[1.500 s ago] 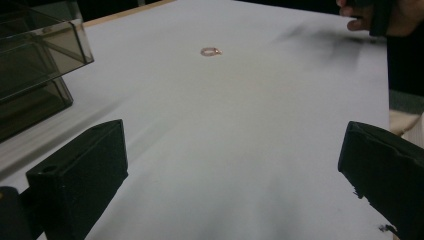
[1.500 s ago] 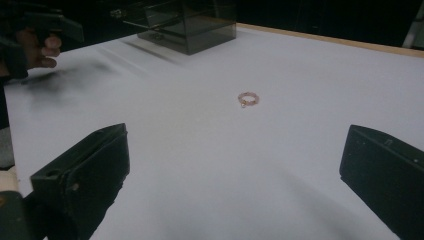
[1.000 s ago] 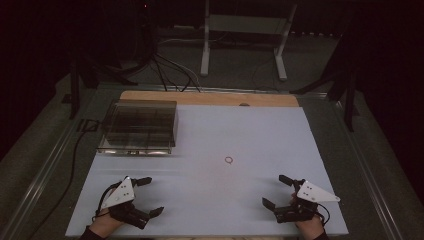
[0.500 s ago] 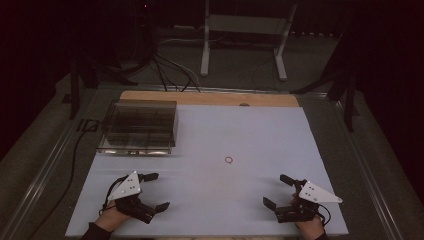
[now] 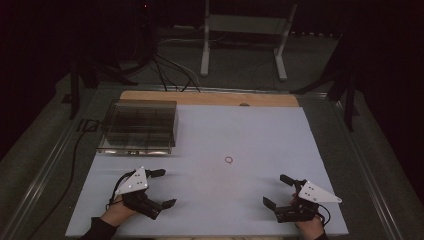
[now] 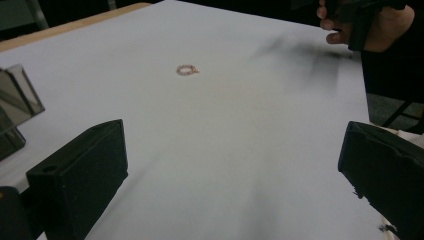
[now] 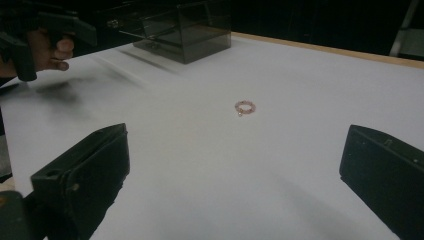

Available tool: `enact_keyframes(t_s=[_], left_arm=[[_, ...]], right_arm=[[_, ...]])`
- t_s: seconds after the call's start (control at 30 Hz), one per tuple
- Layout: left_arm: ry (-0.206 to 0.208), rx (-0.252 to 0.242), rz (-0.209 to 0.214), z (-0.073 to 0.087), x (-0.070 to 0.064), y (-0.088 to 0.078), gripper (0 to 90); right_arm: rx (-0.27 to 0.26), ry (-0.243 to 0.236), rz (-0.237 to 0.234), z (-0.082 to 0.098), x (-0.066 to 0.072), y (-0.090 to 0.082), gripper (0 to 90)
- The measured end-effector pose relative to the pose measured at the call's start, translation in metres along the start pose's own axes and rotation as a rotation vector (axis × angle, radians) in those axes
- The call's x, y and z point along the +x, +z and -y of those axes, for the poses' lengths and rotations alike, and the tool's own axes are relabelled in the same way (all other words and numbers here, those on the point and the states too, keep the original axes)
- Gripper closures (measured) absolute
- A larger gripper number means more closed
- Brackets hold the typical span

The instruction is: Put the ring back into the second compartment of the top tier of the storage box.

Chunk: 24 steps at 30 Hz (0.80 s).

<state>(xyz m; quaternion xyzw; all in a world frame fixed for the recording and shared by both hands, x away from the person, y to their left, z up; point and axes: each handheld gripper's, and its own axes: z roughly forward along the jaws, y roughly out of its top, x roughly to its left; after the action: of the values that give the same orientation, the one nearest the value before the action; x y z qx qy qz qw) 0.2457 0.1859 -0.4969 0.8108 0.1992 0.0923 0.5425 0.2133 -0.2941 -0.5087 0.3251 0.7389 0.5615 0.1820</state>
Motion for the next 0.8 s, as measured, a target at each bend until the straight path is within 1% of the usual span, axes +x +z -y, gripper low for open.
enact_keyframes(t_s=[0.1, 0.2, 0.4, 0.43, 0.47, 0.5, 0.57, 0.67, 0.7, 0.8], left_arm=[[-0.003, 0.002, 0.018, -0.003, 0.001, 0.005, 0.6], [-0.003, 0.013, 0.026, -0.004, 0.004, 0.011, 0.6], [-0.005, 0.004, 0.042, -0.011, 0.007, 0.021, 0.6], [0.001, 0.003, 0.042, -0.013, 0.008, 0.025, 0.6], [0.001, 0.003, 0.042, -0.013, 0.008, 0.025, 0.6], [0.012, 0.003, 0.037, -0.014, 0.008, 0.026, 0.6], [0.008, -0.008, 0.048, -0.018, 0.007, 0.029, 0.6], [0.019, -0.008, 0.044, -0.021, 0.007, 0.032, 0.6], [0.02, -0.011, 0.054, -0.025, 0.007, 0.035, 0.6], [0.021, -0.01, 0.06, -0.029, 0.007, 0.042, 0.7]], right_arm=[[-0.005, 0.003, 0.003, 0.0, 0.0, 0.0, 0.0], [-0.007, 0.006, 0.007, 0.0, -0.001, -0.001, 0.0], [-0.007, 0.009, 0.009, 0.0, -0.001, -0.002, 0.0], [-0.008, 0.008, 0.009, 0.0, -0.001, -0.002, 0.0], [-0.008, 0.008, 0.009, 0.0, -0.001, -0.002, 0.0], [-0.007, 0.007, 0.01, 0.0, -0.001, -0.002, 0.0], [-0.007, 0.01, 0.011, 0.0, -0.001, -0.002, 0.0], [-0.008, 0.012, 0.009, 0.0, -0.001, -0.002, 0.0], [-0.009, 0.013, 0.009, 0.0, -0.001, -0.002, 0.0], [-0.009, 0.013, 0.01, 0.0, 0.0, -0.003, 0.0]])
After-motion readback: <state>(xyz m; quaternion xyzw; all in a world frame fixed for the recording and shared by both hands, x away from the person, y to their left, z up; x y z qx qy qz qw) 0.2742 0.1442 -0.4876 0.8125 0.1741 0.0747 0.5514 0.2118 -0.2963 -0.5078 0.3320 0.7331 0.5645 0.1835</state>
